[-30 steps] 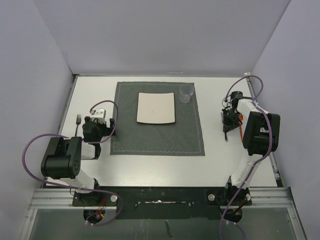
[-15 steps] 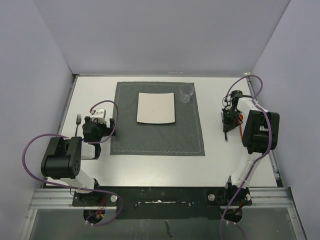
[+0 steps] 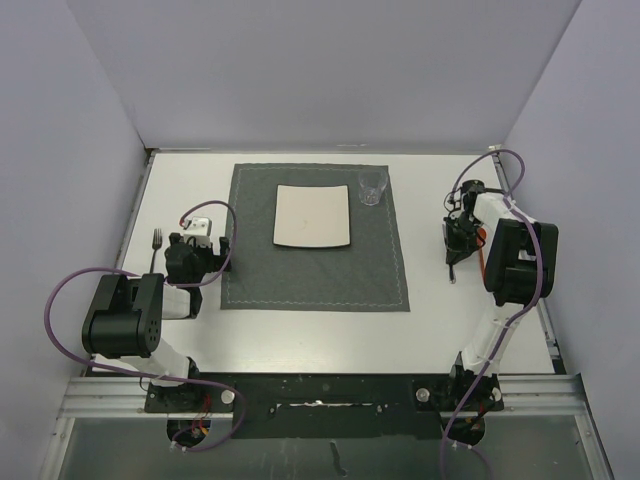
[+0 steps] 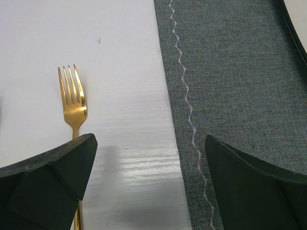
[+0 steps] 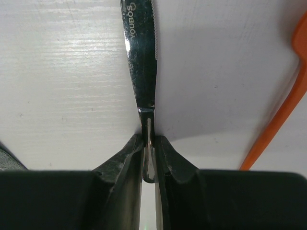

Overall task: Set the dinner table for one person
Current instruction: Pick up the knife at the center of the board, then place the knife on the napkin.

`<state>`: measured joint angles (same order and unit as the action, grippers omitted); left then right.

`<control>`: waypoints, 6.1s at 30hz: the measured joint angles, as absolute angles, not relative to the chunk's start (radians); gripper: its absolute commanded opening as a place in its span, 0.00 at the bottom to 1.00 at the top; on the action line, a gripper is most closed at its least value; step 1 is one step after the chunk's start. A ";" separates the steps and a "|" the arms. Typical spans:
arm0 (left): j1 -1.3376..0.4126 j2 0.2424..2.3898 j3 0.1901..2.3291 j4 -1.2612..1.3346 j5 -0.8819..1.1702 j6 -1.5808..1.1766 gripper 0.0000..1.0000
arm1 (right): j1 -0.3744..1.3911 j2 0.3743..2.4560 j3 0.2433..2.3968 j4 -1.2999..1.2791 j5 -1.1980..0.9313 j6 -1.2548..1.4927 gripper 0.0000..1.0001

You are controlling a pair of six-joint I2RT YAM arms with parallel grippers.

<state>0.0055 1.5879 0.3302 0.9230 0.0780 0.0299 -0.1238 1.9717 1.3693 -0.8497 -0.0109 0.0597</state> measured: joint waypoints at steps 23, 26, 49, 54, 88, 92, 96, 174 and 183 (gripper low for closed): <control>0.006 1.588 0.330 0.923 0.078 0.030 0.98 | -0.105 1.992 1.428 -0.962 -0.007 0.063 0.00; 0.006 1.588 0.330 0.923 0.078 0.030 0.98 | -0.098 1.992 1.440 -0.967 -0.007 0.065 0.00; 0.006 1.588 0.330 0.923 0.078 0.030 0.98 | -0.045 2.046 1.528 -1.009 -0.008 0.117 0.00; 0.006 1.588 0.330 0.923 0.078 0.030 0.98 | -0.031 2.060 1.552 -1.022 -0.007 0.134 0.00; 0.006 1.588 0.330 0.923 0.078 0.030 0.98 | 0.087 2.115 1.737 -1.138 0.000 0.241 0.00; 0.006 1.588 0.330 0.923 0.078 0.030 0.98 | 0.110 2.130 1.750 -1.140 0.000 0.252 0.00; 0.006 1.588 0.330 0.923 0.078 0.030 0.98 | 0.128 2.142 1.757 -1.147 0.000 0.270 0.00; 0.006 1.588 0.330 0.923 0.078 0.030 0.98 | 0.339 2.305 2.042 -1.224 -0.020 0.460 0.00; 0.006 1.588 0.330 0.923 0.078 0.030 0.98 | 0.361 2.339 2.062 -1.222 -0.020 0.485 0.00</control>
<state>0.0055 1.5879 0.3302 0.9230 0.0780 0.0299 0.3614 2.3394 2.0617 -1.2221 -0.0196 0.4847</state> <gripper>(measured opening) 0.979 0.126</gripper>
